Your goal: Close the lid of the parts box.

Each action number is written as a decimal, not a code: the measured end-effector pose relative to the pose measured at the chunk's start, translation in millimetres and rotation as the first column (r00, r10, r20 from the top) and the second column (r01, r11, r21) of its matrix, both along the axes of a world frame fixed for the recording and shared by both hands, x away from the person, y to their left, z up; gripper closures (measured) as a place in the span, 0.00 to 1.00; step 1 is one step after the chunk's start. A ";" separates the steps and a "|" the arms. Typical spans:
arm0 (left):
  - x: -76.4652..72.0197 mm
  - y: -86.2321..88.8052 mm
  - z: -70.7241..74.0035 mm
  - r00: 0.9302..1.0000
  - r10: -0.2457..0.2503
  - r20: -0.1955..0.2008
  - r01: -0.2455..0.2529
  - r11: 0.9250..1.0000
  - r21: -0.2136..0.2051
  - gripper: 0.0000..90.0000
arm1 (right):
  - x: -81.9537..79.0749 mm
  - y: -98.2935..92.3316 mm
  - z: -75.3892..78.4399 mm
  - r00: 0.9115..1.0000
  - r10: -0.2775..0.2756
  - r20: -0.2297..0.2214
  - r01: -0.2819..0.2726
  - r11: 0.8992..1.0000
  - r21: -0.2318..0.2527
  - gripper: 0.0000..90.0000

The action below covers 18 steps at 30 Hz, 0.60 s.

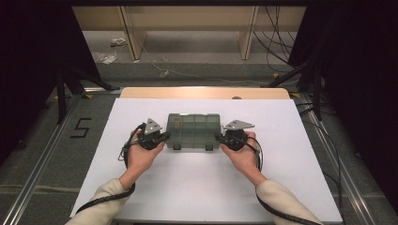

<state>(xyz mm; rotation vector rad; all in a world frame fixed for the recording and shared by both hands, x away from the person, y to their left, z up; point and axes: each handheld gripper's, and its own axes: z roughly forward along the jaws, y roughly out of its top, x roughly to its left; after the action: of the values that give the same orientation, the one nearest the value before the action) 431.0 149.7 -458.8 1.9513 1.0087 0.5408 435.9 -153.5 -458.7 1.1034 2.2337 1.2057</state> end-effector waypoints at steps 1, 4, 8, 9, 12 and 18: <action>0.4 -0.1 -0.5 1.000 -0.002 -0.002 0.002 1.000 0.000 0.99 | 0.2 0.0 -0.6 1.000 0.001 -0.001 -0.001 1.000 -0.003 1.00; 1.1 -0.7 -2.8 1.000 -0.008 -0.013 0.008 1.000 0.007 0.99 | 0.6 0.2 -2.4 1.000 0.000 -0.005 0.000 1.000 0.000 1.00; 1.9 -2.0 -6.0 1.000 -0.015 -0.018 0.015 1.000 0.008 0.99 | 1.1 0.3 -4.5 1.000 0.004 -0.007 -0.004 1.000 -0.002 1.00; 2.1 -1.9 -6.1 1.000 -0.016 -0.018 0.016 1.000 0.007 0.99 | 1.1 0.3 -4.7 1.000 0.004 -0.008 -0.004 1.000 0.001 1.00; 2.2 -1.5 -7.7 1.000 -0.017 -0.013 0.017 1.000 -0.002 0.99 | 0.8 0.4 -5.0 1.000 0.006 -0.004 -0.006 1.000 0.000 1.00; 2.2 -1.2 -8.5 1.000 -0.018 -0.006 0.018 1.000 -0.005 0.99 | 0.8 0.0 -5.5 1.000 0.006 -0.001 -0.006 1.000 0.003 1.00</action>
<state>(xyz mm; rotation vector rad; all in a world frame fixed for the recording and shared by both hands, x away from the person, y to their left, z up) 433.2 148.5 -467.3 1.9569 0.9942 0.5219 436.7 -153.5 -464.2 1.1001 2.2384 1.2117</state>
